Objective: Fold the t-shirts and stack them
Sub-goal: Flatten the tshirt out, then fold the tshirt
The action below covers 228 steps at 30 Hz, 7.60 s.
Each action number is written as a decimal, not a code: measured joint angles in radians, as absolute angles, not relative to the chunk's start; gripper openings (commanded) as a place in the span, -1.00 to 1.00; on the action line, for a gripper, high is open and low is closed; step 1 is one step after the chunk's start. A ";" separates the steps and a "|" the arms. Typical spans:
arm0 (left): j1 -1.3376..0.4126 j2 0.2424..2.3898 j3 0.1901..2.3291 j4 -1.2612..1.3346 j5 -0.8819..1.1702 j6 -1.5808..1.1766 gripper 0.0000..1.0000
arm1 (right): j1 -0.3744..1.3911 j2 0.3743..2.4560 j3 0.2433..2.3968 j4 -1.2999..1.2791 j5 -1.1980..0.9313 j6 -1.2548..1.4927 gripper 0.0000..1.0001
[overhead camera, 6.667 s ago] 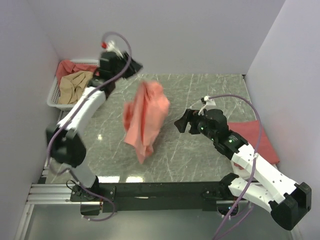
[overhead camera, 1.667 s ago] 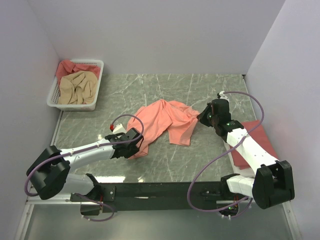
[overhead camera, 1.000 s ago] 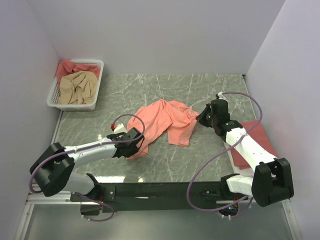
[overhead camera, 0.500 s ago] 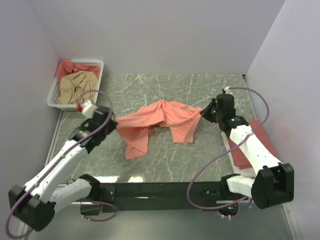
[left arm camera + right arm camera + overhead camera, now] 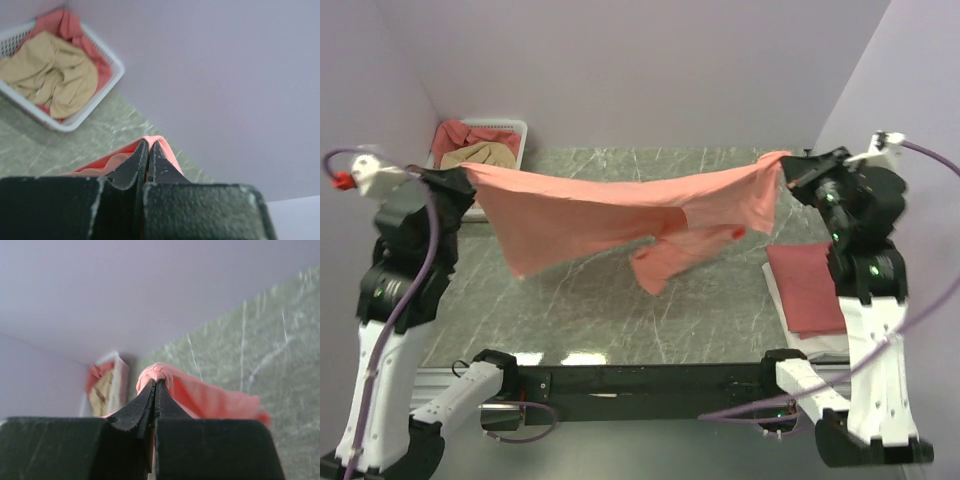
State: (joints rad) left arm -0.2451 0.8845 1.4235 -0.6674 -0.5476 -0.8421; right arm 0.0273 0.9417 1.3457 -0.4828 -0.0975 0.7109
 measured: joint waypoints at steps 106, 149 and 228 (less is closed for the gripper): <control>-0.031 0.998 0.379 -0.387 -0.325 -1.220 -0.37 | 0.014 0.730 0.376 -0.551 -0.151 0.754 0.25; -0.031 0.957 0.505 -0.395 -0.340 -1.120 -0.99 | 0.436 0.697 0.499 -0.857 0.131 0.994 -1.00; -0.011 1.652 1.058 -0.386 -0.338 -1.147 -0.99 | 0.090 1.545 1.179 -0.456 -0.080 0.653 -1.00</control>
State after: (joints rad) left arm -0.0113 1.6520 1.0580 -0.3859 -0.3382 -1.1473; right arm 0.0902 1.5452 1.1793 -0.4557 -0.0799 0.6525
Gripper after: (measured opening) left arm 0.015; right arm 0.008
